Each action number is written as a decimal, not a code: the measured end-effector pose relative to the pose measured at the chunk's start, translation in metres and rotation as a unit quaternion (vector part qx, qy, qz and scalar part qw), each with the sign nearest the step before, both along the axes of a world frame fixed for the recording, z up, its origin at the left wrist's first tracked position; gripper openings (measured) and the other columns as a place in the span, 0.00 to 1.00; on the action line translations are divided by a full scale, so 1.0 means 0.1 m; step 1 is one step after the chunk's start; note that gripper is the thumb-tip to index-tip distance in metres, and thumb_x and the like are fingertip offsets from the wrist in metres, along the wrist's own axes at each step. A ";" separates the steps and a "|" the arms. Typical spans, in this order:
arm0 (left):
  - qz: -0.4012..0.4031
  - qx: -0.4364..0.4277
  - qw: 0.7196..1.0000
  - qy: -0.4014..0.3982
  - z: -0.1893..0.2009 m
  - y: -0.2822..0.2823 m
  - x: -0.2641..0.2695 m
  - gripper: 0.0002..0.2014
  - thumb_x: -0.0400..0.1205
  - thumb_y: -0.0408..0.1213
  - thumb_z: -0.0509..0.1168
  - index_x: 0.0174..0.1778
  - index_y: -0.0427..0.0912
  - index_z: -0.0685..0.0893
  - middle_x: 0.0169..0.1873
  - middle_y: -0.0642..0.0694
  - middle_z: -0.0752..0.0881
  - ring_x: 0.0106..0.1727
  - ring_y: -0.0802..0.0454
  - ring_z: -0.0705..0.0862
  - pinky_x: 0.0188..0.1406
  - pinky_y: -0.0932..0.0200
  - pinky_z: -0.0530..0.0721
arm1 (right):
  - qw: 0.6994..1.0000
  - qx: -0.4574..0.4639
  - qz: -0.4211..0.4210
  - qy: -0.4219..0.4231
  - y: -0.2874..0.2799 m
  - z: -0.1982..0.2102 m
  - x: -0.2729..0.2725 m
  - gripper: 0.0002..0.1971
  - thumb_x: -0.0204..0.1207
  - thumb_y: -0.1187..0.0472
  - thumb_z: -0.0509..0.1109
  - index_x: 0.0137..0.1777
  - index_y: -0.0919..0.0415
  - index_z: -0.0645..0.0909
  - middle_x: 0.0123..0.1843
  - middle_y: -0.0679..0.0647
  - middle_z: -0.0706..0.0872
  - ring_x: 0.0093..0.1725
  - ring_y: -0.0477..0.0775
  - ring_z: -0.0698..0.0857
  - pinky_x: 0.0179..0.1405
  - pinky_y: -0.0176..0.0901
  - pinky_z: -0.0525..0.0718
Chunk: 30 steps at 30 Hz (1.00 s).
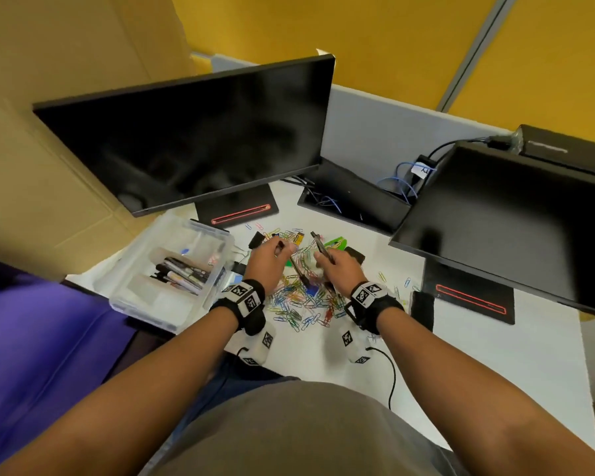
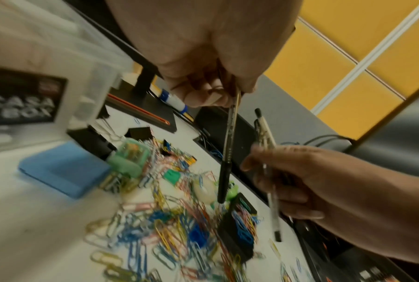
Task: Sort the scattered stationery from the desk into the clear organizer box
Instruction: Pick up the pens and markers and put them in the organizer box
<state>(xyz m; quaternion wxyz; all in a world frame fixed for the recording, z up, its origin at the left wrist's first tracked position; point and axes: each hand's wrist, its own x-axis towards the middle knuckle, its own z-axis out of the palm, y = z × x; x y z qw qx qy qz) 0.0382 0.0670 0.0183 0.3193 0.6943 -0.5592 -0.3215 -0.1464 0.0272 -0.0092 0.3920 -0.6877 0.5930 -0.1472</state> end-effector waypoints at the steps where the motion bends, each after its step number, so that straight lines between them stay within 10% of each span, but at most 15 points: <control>1: 0.009 -0.008 1.000 -0.010 0.01 0.01 0.07 0.12 0.87 0.50 0.60 0.45 0.47 0.80 0.35 0.51 0.83 0.38 0.52 0.81 0.35 0.59 0.75 | 1.000 0.013 0.026 0.008 0.00 0.01 0.08 0.16 0.86 0.46 0.61 0.40 0.54 0.75 0.36 0.52 0.83 0.36 0.54 0.82 0.36 0.46 0.77; 8: 0.089 -0.060 0.994 -0.022 0.21 0.13 0.55 0.17 0.89 0.46 0.55 0.44 0.40 0.81 0.39 0.44 0.84 0.42 0.45 0.81 0.44 0.52 0.75 | 0.992 0.016 0.123 -0.010 0.04 0.14 0.65 0.15 0.88 0.50 0.57 0.69 0.53 0.75 0.47 0.57 0.88 0.32 0.49 0.82 0.39 0.45 0.82; 12: 0.133 -0.082 0.988 0.007 0.31 0.23 0.78 0.17 0.89 0.46 0.52 0.42 0.43 0.81 0.31 0.47 0.84 0.34 0.50 0.83 0.42 0.52 0.81 | 0.989 0.035 0.147 -0.005 0.07 0.21 0.90 0.14 0.88 0.45 0.54 0.64 0.51 0.74 0.36 0.57 0.90 0.24 0.56 0.85 0.26 0.45 0.84; 15: 0.160 -0.098 0.982 -0.001 0.39 0.29 0.98 0.16 0.89 0.48 0.50 0.45 0.46 0.80 0.36 0.50 0.85 0.37 0.53 0.84 0.41 0.54 0.83 | 0.987 0.014 0.160 0.011 0.07 0.22 1.03 0.18 0.88 0.43 0.53 0.62 0.54 0.76 0.32 0.56 0.88 0.31 0.53 0.86 0.35 0.42 0.78; 24: 0.204 -0.122 0.970 -0.047 0.56 0.44 1.57 0.20 0.90 0.49 0.47 0.52 0.45 0.84 0.45 0.47 0.85 0.46 0.49 0.83 0.50 0.52 0.82 | 0.968 0.107 0.226 0.002 0.11 0.28 1.41 0.08 0.85 0.67 0.55 0.60 0.64 0.72 0.49 0.63 0.88 0.32 0.48 0.78 0.31 0.40 0.74; 30: 0.106 -0.027 0.978 -0.177 0.32 0.46 1.71 0.22 0.90 0.52 0.49 0.49 0.42 0.84 0.45 0.43 0.81 0.47 0.45 0.81 0.46 0.53 0.76 | 0.970 0.054 0.237 0.010 0.08 0.31 1.58 0.10 0.87 0.53 0.59 0.51 0.60 0.70 0.37 0.59 0.87 0.31 0.52 0.82 0.30 0.41 0.75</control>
